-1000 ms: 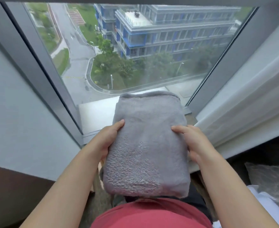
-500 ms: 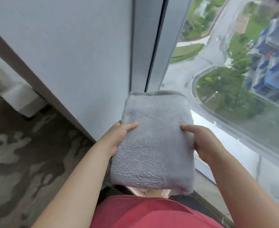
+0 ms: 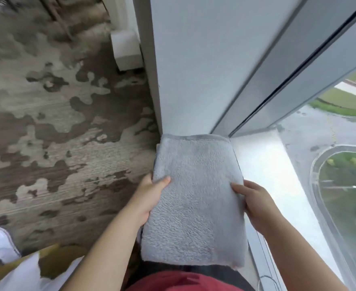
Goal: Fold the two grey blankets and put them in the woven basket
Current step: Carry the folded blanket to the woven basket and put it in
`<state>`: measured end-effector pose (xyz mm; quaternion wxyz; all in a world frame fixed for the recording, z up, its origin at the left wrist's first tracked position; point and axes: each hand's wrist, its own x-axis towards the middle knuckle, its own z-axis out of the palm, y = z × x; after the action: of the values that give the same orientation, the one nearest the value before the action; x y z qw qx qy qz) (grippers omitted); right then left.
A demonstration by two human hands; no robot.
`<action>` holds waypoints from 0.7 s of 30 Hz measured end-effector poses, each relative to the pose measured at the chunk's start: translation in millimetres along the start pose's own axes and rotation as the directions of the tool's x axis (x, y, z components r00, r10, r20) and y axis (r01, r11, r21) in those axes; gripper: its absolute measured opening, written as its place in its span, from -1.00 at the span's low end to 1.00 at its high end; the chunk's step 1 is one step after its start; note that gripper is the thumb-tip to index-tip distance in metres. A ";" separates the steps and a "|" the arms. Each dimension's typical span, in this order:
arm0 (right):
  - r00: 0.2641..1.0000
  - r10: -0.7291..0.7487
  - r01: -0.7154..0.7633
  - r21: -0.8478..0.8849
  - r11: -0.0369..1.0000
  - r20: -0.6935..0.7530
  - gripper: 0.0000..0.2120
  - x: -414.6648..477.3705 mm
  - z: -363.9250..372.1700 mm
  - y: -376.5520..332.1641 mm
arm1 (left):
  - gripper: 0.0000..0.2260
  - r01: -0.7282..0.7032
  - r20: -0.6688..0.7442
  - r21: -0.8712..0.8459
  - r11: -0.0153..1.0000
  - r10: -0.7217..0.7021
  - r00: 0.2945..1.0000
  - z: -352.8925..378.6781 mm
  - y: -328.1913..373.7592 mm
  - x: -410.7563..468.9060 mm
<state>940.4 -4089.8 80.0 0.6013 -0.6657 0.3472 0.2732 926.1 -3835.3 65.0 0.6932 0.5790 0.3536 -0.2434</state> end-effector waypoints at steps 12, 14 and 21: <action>0.989 0.100 -0.127 -0.279 0.952 -0.109 -0.85 193.2 8.4 138.9 | -0.76 0.196 -0.224 -0.228 0.954 -0.248 0.943 33.9 -184.9 164.4; 0.991 0.106 -0.129 -0.342 0.931 -0.086 -0.71 248.9 17.2 172.2 | -0.79 0.162 -0.279 -0.241 0.957 -0.228 0.933 47.3 -226.4 212.1; 0.985 -0.138 0.027 -0.689 0.724 -0.106 -0.27 383.0 69.3 256.1 | -0.69 0.089 -0.445 -0.197 0.976 -0.169 0.880 68.0 -334.3 341.3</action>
<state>975.1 -4081.5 -384.6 0.2972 -0.8737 0.2360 0.3043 906.1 -3947.5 -403.8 0.6192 0.5336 0.5647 -0.1143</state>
